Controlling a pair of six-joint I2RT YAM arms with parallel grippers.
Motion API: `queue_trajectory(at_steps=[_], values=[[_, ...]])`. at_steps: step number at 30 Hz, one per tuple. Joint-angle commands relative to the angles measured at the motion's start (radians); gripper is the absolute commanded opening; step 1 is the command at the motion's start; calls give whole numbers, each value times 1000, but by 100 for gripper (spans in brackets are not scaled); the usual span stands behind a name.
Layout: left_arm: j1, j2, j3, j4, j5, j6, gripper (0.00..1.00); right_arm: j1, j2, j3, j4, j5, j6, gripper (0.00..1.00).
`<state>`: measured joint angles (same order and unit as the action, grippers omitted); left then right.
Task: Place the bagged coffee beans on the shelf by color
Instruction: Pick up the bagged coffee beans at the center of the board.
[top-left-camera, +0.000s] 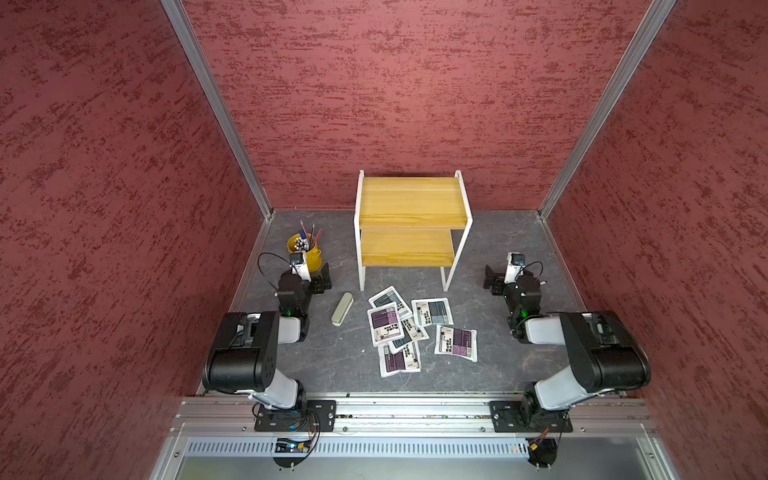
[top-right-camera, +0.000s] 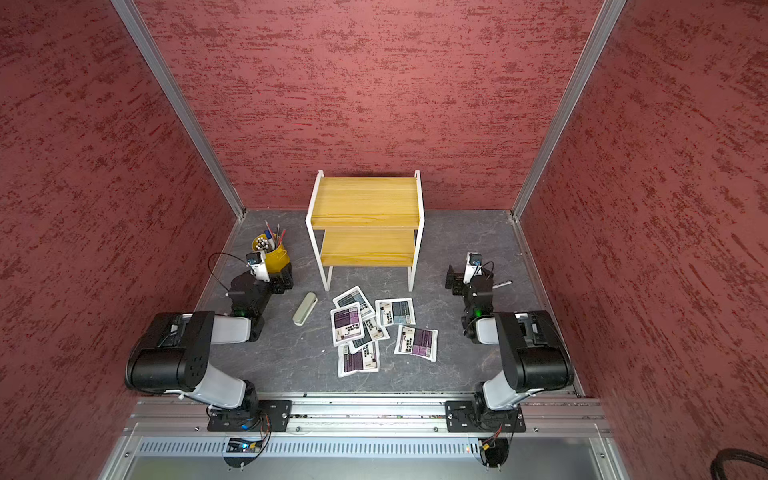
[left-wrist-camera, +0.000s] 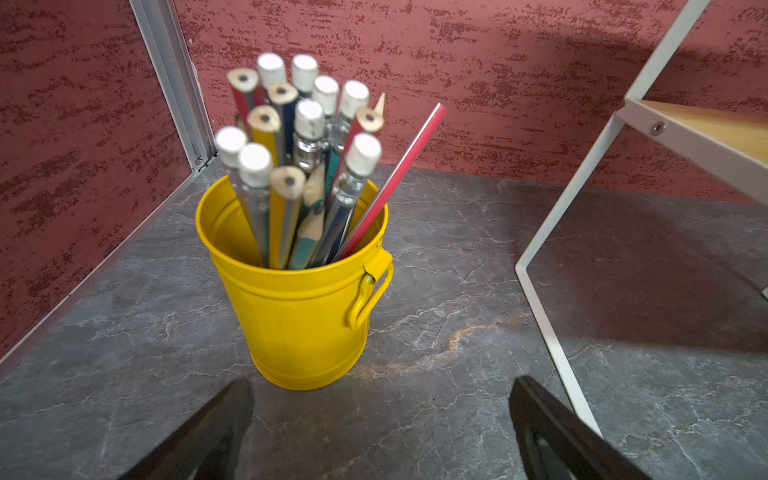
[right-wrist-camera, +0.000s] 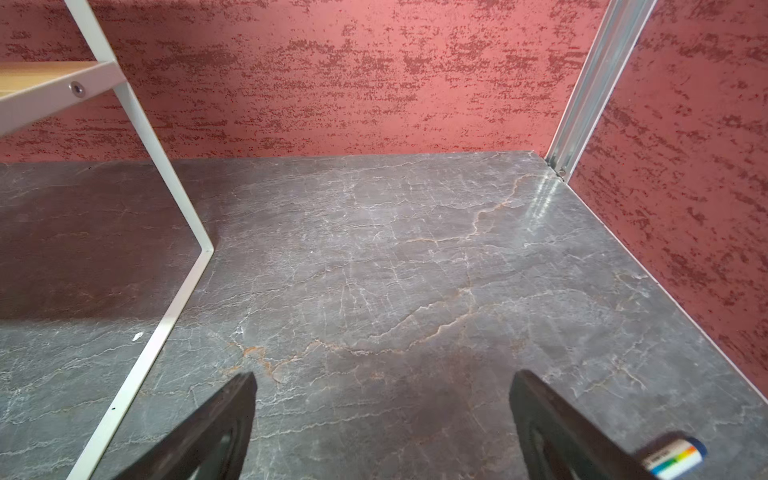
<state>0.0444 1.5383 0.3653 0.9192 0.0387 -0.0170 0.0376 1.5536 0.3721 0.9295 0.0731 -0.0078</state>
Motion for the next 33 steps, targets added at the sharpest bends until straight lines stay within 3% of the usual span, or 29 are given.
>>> queue_trajectory(at_steps=[1,22,27,30,33], values=[[-2,-3,4,0,-12,15,100,-7,-4,4,8,18,4,98],[-6,-44,1,-23,-42,7,100,-7,-47,-9,1,48,15,98],[13,-344,54,-382,-155,-106,100,-6,-323,0,-255,136,77,98],[27,-509,168,-778,-205,-274,100,-7,-519,100,-655,239,250,98],[18,-603,277,-1074,-102,-365,100,-7,-632,225,-1012,142,348,99]])
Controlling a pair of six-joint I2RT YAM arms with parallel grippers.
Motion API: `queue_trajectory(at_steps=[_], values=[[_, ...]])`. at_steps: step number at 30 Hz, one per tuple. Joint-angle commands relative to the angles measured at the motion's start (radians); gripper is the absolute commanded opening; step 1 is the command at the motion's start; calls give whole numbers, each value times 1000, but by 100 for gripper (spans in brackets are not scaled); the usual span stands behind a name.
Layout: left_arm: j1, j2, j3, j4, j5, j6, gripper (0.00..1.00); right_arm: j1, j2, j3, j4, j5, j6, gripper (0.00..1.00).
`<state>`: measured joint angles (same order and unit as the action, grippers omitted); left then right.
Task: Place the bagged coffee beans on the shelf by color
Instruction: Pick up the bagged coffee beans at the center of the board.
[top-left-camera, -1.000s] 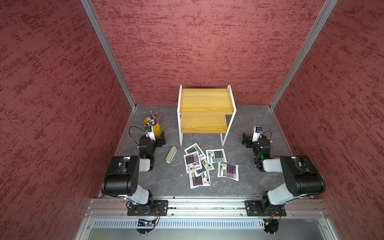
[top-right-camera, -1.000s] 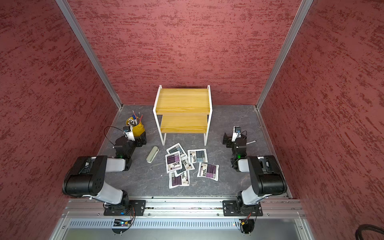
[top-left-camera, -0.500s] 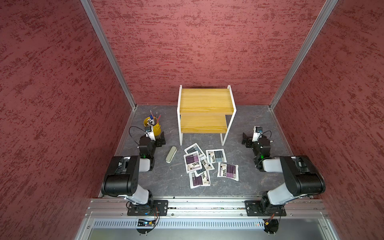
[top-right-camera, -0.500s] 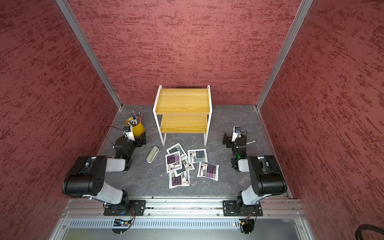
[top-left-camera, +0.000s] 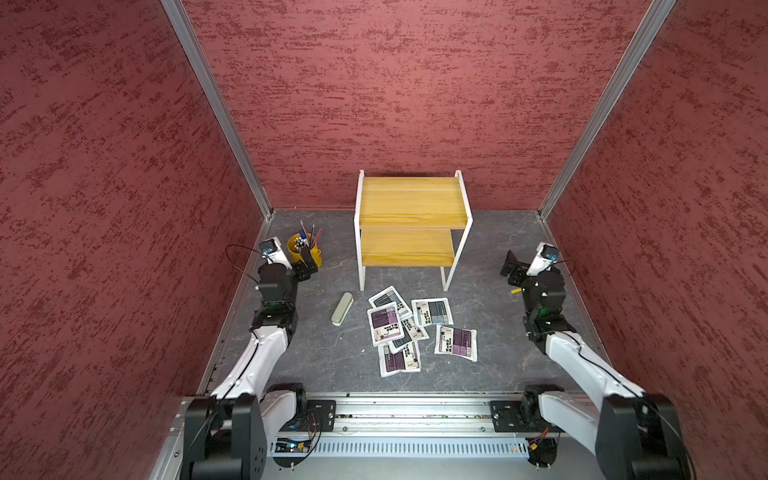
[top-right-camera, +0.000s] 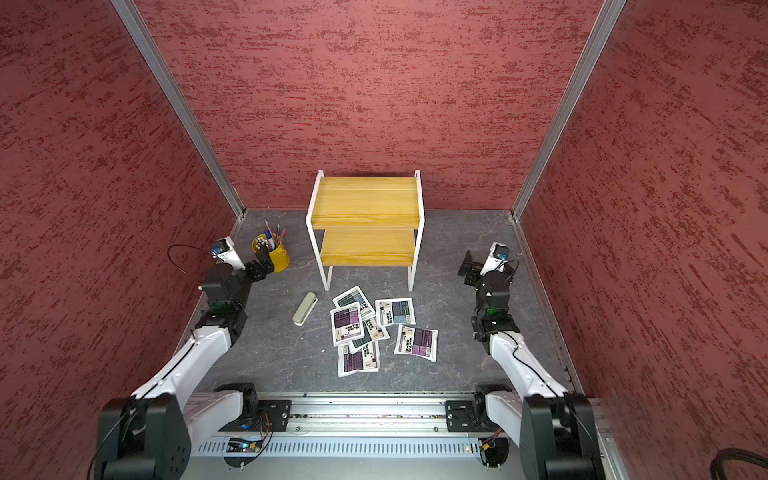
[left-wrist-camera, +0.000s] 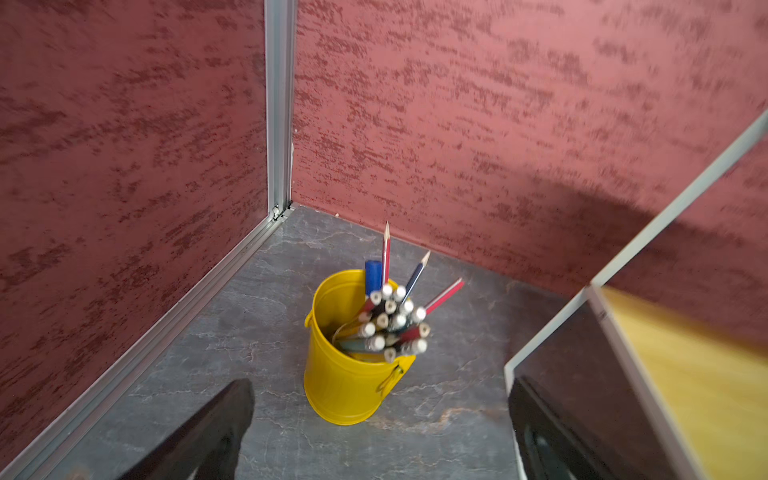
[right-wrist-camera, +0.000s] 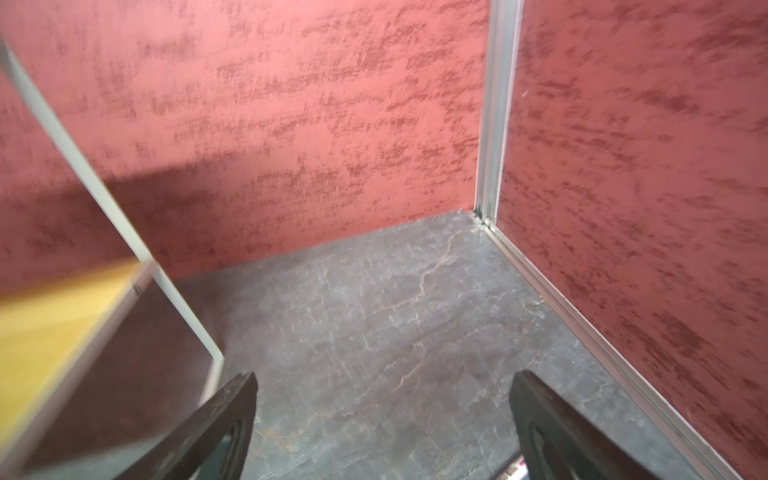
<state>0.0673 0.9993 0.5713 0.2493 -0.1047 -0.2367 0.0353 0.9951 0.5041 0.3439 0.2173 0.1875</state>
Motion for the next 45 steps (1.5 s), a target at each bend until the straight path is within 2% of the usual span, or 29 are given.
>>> queue_trajectory(at_steps=[1,3,7,11,14,17,19,27,32,35,39,45], values=[[-19,-86,99,-478,56,-177,100,-5,-98,136,-538,-54,182,99],[-47,-132,151,-623,96,-233,100,-5,-128,217,-724,-161,218,98],[-101,-221,207,-830,157,-305,100,-3,-137,338,-976,-328,279,98],[-132,-293,249,-992,304,-329,100,-3,-83,441,-1198,-457,292,98],[-168,-326,280,-1091,399,-337,100,-4,-38,456,-1299,-565,300,98],[-233,-359,301,-1195,429,-358,100,3,-31,421,-1348,-668,326,98],[-279,-379,298,-1232,451,-379,100,22,-47,388,-1364,-693,339,99],[-538,-400,178,-1132,469,-490,100,82,-92,265,-1415,-658,335,97],[-751,-361,114,-1009,361,-551,100,112,-74,233,-1427,-644,330,90],[-840,-312,105,-938,309,-566,100,136,-46,222,-1407,-619,352,87],[-900,-229,117,-870,277,-554,100,171,1,198,-1366,-595,378,78],[-931,-166,96,-785,269,-543,100,236,45,166,-1297,-554,436,75]])
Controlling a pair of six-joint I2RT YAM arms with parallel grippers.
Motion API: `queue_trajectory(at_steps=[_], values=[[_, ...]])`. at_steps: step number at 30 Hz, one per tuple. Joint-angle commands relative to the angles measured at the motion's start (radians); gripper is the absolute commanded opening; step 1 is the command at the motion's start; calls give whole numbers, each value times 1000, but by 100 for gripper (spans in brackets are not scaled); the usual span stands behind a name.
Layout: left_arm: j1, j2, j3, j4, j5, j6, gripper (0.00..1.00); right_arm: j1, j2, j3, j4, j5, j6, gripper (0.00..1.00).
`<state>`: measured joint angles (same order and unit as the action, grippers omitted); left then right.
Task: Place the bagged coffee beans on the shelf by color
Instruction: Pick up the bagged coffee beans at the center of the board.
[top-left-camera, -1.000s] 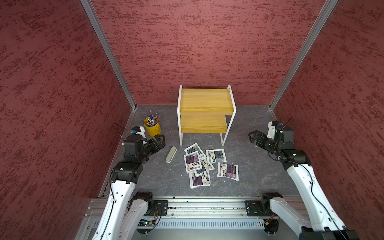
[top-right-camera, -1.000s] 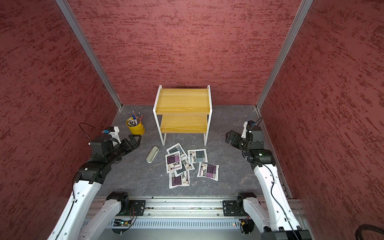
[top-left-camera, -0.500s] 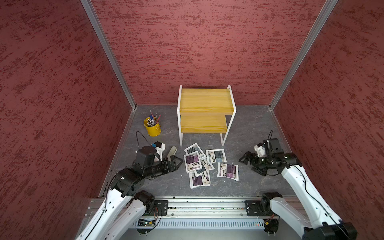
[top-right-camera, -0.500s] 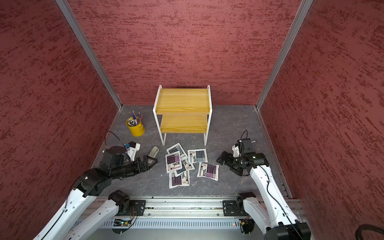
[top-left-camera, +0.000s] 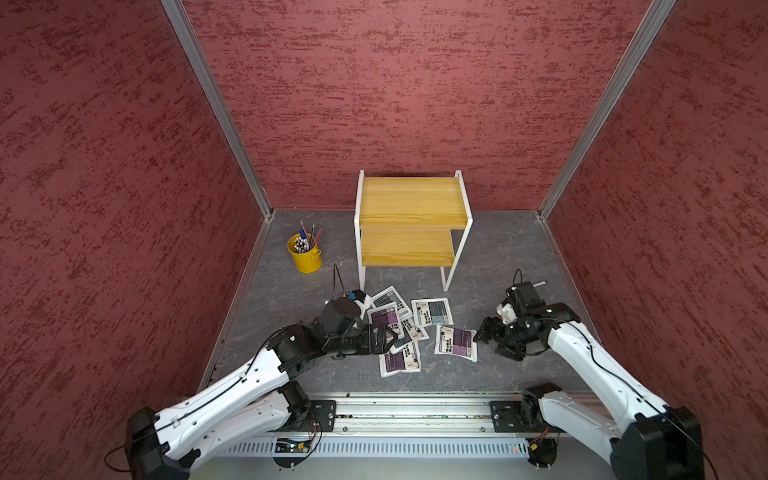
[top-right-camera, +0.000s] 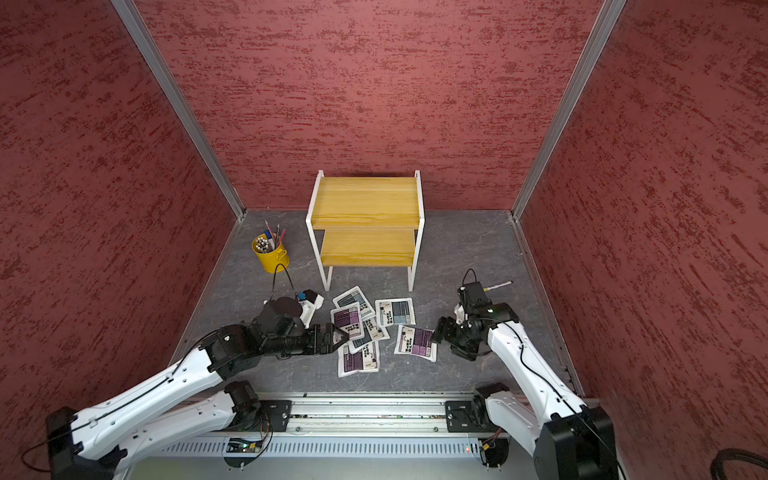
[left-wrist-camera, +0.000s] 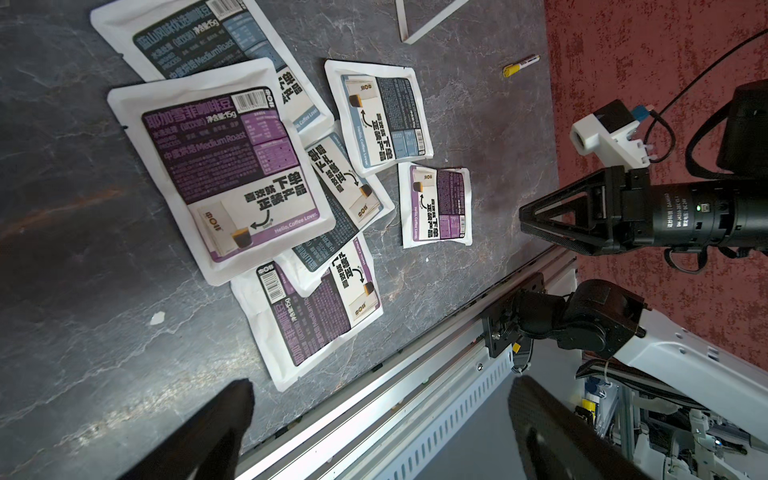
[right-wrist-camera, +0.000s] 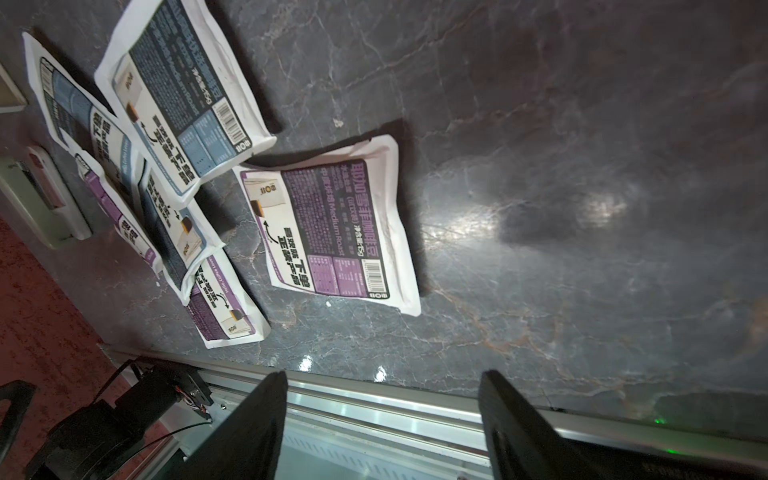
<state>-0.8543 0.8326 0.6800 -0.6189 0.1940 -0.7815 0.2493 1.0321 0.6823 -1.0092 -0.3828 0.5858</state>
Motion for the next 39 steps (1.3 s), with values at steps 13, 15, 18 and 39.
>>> queue_trajectory(at_steps=[13,15,18,39], values=[[-9,-52,-86,232,-51,39,100,33,141,-58,206,74,46,62],[-9,-48,-91,249,-51,50,100,35,154,-68,227,64,47,58],[-9,-43,-92,252,-50,52,100,43,157,-83,244,61,49,52],[-9,-168,-138,161,-99,26,100,80,173,-179,386,47,109,32]])
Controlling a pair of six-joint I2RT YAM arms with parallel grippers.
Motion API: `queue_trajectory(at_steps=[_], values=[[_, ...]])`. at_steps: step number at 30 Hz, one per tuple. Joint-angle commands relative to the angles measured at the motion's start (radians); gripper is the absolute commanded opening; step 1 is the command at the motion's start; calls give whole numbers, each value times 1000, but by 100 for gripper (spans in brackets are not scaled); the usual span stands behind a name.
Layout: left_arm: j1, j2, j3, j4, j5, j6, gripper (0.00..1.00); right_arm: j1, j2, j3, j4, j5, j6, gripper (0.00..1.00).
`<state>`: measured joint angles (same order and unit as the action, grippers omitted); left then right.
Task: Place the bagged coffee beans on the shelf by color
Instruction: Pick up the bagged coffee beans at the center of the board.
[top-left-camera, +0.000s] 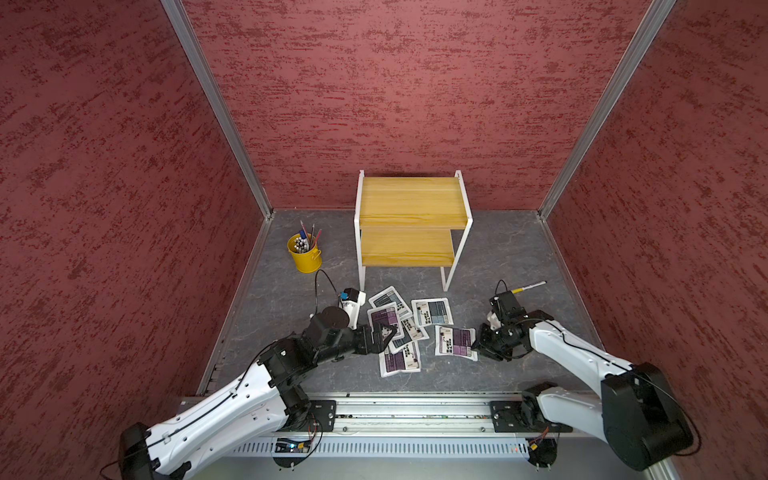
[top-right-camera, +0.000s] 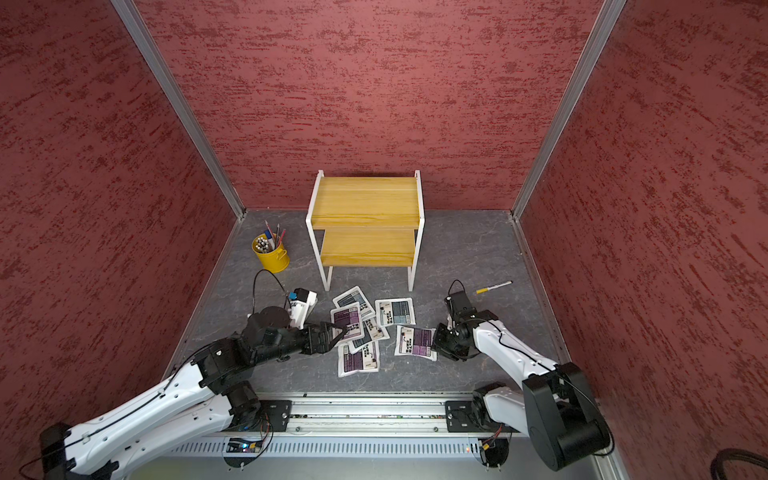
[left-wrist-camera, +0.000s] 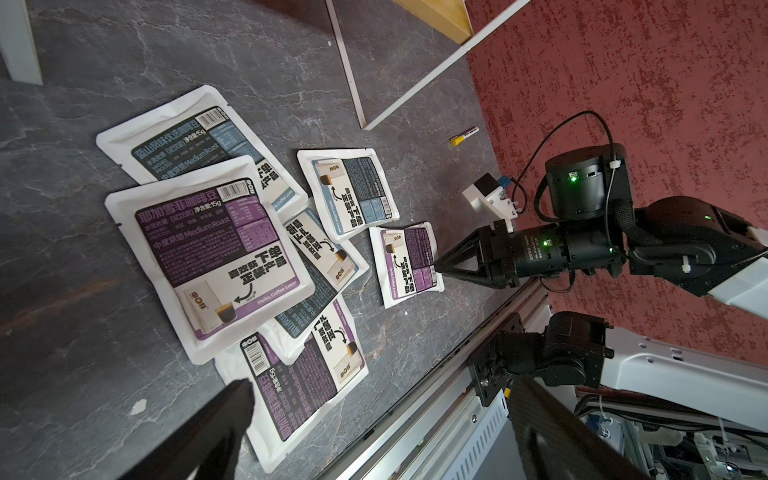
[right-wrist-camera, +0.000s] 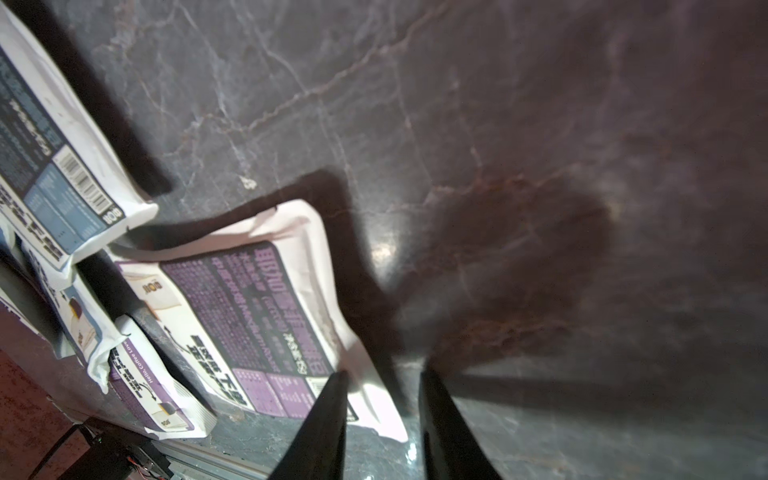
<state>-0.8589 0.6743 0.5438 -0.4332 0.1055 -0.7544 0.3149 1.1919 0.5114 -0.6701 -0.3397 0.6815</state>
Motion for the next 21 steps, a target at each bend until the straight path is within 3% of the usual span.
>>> queue_trajectory(at_steps=[1,9,14,21], values=[[-5,-12,-1,-28,-12,-2,100,15,18,-7,54,6,15,31],[-5,-35,-10,-53,-23,-12,100,33,36,-14,81,10,18,25],[-3,-40,-14,-67,-26,-11,100,37,-9,-20,91,-2,15,44],[-3,-38,-15,-78,-28,-9,100,39,16,-23,161,-43,13,46]])
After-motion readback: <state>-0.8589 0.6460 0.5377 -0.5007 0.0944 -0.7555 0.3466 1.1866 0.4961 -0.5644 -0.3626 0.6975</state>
